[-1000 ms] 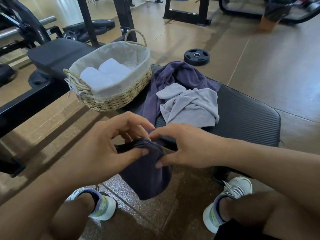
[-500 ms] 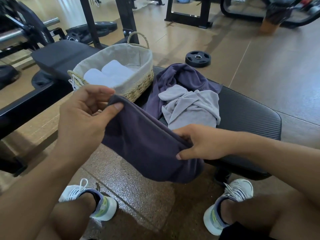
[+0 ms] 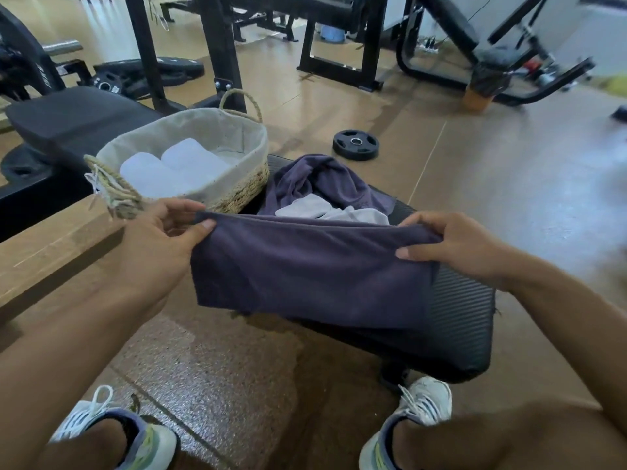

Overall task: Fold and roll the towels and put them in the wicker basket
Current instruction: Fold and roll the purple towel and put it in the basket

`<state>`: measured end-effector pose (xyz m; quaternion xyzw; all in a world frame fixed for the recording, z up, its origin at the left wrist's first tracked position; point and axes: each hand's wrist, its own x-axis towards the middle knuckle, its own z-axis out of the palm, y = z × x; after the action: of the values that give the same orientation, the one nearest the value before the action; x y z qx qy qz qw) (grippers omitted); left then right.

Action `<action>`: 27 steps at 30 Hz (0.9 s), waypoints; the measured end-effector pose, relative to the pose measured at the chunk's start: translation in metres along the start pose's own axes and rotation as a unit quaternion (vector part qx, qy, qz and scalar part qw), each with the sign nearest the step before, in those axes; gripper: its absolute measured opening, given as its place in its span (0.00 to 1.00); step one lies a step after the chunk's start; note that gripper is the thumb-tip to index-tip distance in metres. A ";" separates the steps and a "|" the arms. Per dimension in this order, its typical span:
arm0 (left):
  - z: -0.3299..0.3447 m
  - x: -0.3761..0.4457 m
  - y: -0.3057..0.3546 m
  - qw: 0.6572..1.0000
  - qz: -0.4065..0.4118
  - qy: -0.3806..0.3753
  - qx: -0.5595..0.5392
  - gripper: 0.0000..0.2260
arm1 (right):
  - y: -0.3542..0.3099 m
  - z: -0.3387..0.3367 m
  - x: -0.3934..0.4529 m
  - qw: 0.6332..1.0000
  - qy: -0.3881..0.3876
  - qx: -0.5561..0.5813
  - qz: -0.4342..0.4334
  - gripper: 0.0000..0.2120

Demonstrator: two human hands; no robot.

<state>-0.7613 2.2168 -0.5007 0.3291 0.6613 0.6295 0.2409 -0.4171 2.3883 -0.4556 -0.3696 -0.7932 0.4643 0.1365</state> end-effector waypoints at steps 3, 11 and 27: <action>0.007 0.007 -0.008 0.997 -0.063 -0.034 0.010 0.11 | 0.022 0.003 0.011 0.994 0.105 -0.021 0.009 0.12; 0.011 0.013 -0.014 0.986 -0.148 -0.070 0.023 0.06 | 0.037 0.019 0.023 0.972 0.195 -0.128 0.008 0.07; 0.010 0.011 0.000 0.984 -0.155 -0.082 -0.035 0.05 | 0.024 0.016 0.013 0.953 0.154 0.198 0.168 0.11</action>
<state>-0.7610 2.2313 -0.5005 0.2647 0.6599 0.5780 0.4005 -0.4239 2.3939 -0.4859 -0.5298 -0.5812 0.5658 0.2477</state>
